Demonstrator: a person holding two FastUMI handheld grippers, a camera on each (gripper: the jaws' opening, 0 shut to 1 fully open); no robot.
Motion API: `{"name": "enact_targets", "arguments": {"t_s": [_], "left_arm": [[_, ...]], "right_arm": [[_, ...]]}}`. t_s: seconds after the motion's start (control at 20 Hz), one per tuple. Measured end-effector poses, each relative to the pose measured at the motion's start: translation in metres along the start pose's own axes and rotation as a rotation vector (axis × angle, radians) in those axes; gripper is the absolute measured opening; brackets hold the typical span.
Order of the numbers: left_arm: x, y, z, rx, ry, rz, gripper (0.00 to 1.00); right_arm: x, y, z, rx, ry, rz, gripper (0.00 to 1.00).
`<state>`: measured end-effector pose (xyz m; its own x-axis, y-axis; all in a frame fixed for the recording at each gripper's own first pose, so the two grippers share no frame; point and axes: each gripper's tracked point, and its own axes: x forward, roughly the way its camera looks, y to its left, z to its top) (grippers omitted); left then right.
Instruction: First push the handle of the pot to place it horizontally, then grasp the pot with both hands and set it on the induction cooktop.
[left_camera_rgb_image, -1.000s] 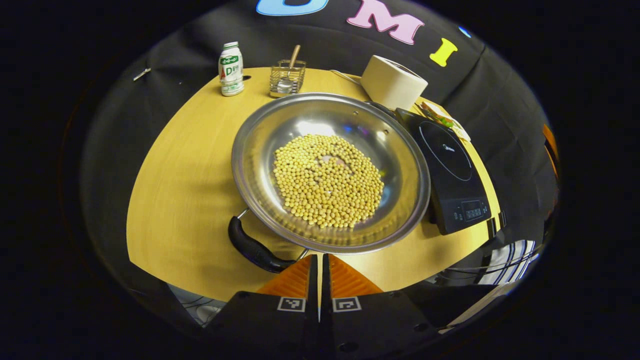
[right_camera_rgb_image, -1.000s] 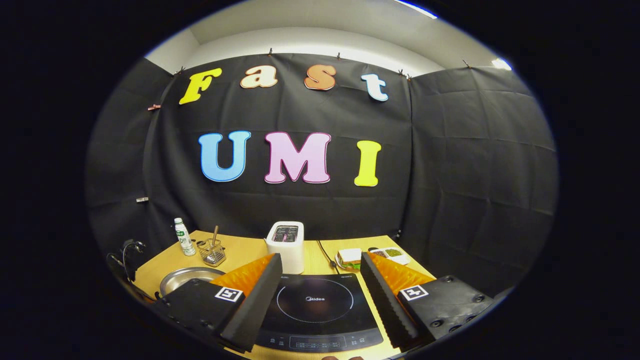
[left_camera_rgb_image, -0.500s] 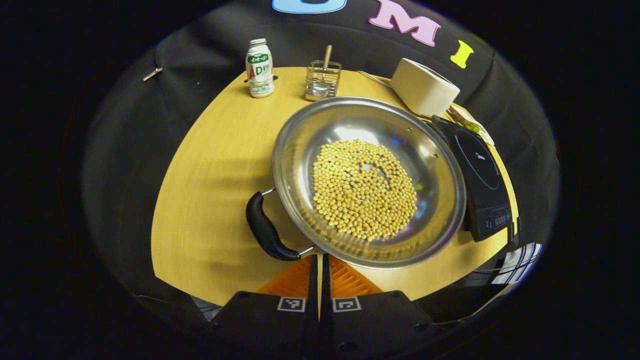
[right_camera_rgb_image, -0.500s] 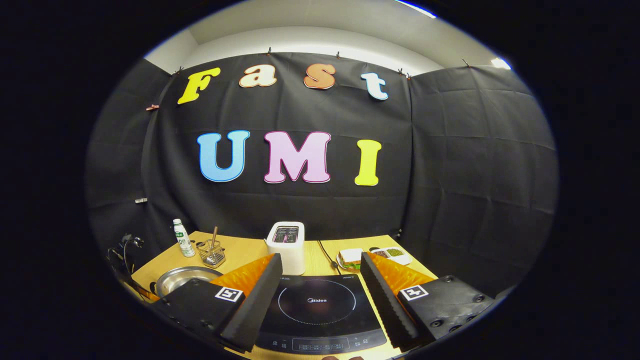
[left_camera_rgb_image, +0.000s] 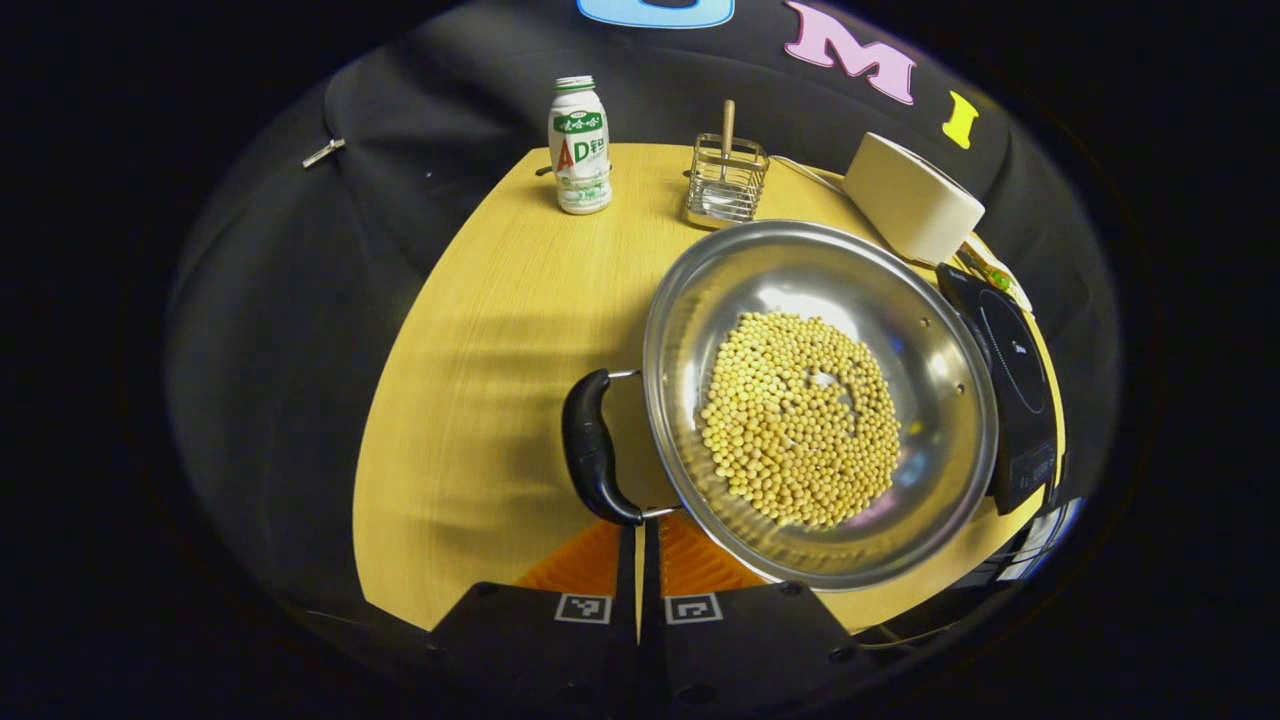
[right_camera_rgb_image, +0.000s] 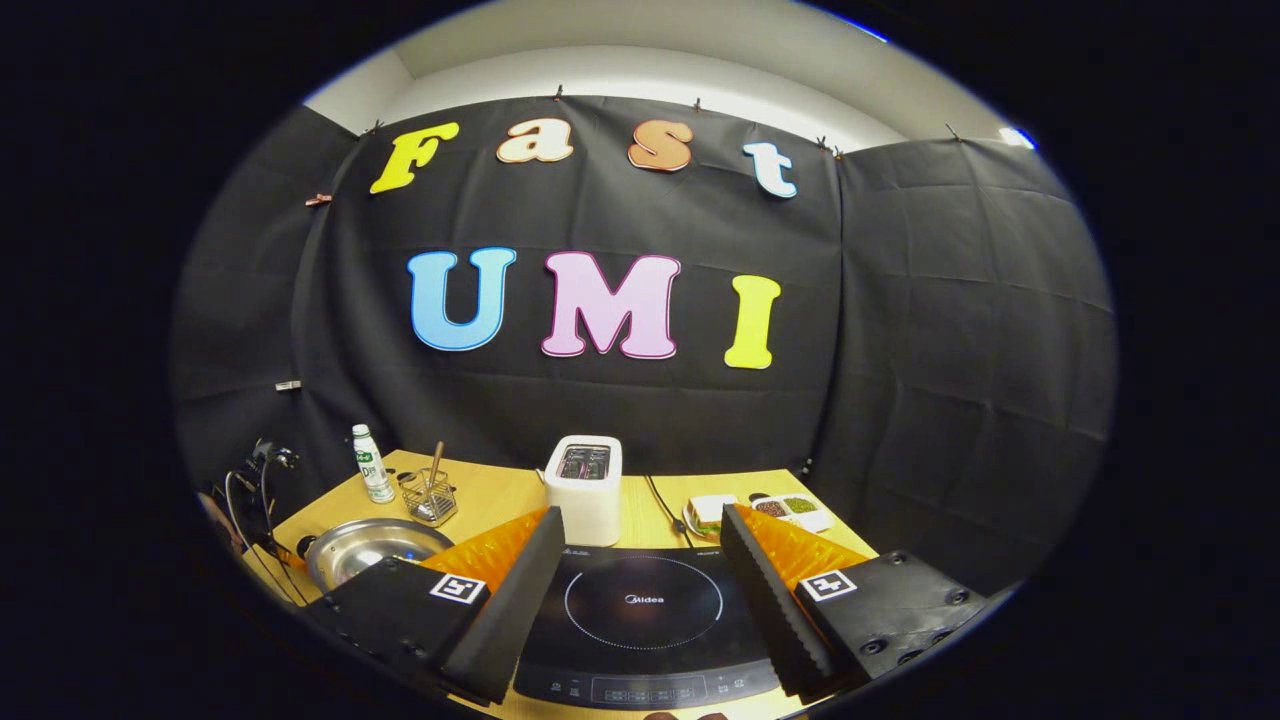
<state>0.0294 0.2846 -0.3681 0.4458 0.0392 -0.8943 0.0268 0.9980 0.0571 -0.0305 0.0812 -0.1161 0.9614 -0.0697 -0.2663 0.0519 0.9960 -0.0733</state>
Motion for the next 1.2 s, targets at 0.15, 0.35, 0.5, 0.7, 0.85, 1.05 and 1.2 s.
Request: {"name": "enact_targets", "arguments": {"t_s": [0.15,0.35,0.5,0.7,0.85,1.05,1.2], "left_arm": [[0.009,0.013,0.017,0.054,-0.019,0.030,0.05],[0.017,0.022,0.034,0.098,-0.036,0.063,0.05],[0.006,0.020,0.030,0.077,-0.057,0.053,0.05],[-0.029,0.031,0.038,0.081,-0.152,0.098,0.05],[-0.062,0.032,0.048,0.132,-0.229,0.104,0.13],[-0.098,0.019,0.084,0.034,-0.377,0.046,0.81],[-0.092,0.026,0.101,-0.031,-0.420,0.024,0.97]], "right_arm": [[0.003,0.004,-0.007,0.019,0.030,0.008,0.98],[0.009,0.014,-0.024,0.037,0.091,0.032,0.98],[0.013,0.026,-0.044,0.055,0.152,0.063,0.98],[0.028,0.056,-0.086,0.072,0.261,0.114,0.99],[0.040,0.088,-0.110,0.100,0.342,0.169,0.99],[0.053,0.120,-0.134,0.106,0.429,0.233,0.99],[0.063,0.149,-0.147,0.133,0.480,0.277,0.99]]}}
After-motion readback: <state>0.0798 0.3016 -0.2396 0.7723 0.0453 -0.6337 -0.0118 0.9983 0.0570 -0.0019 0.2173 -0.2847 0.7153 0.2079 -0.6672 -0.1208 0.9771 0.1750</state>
